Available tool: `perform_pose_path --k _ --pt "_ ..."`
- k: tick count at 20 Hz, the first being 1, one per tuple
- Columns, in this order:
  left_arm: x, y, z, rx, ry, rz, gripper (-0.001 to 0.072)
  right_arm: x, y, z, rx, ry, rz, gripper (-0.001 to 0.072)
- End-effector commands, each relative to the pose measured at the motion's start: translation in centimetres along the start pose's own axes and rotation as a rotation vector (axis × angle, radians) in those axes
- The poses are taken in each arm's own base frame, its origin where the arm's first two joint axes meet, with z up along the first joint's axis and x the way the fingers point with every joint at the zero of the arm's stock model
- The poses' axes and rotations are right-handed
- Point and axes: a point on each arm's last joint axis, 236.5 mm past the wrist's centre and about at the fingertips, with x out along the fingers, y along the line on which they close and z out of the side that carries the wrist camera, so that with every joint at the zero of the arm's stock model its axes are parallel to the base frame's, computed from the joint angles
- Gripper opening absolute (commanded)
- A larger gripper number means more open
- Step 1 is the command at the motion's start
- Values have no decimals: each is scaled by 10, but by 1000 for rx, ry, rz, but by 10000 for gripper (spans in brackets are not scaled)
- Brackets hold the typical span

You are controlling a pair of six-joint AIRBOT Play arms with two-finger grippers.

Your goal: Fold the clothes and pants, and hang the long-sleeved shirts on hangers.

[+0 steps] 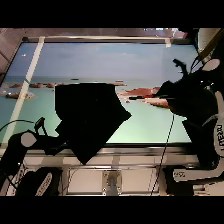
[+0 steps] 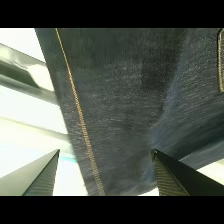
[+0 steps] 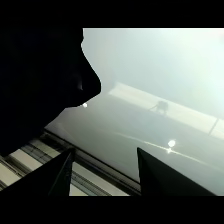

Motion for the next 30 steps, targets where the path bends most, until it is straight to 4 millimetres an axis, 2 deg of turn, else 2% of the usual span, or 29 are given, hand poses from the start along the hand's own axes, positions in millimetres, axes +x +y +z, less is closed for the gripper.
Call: perform_pose_path --k 1,4,6,8,11,12,16,18,22,30 --pt "15 -6 -3 -142 -26 -107 631 50 -6 -20 29 61 15 456" --pt "15 -9 4 -144 -55 -121 631 71 -13 -45 86 143 44 459" --pt "14 -13 10 -149 -81 -140 631 85 -9 -53 121 167 92 486" --pt "13 -17 9 -158 -74 -157 631 106 2 -53 120 167 158 487" --pt "13 -24 6 -176 -57 -185 631 135 16 -42 147 149 239 489" --pt "14 -23 6 -188 -57 -186 631 145 21 -41 167 159 270 538" --pt "14 -30 2 -278 -26 -218 630 174 28 -56 162 242 288 554" --pt "16 -28 0 -279 -22 -213 630 182 33 -57 135 246 277 554" --pt "29 -12 -18 -297 39 -166 630 196 43 -55 99 230 248 555" --pt "30 -12 -11 -258 6 -176 630 208 43 -35 104 140 218 546"
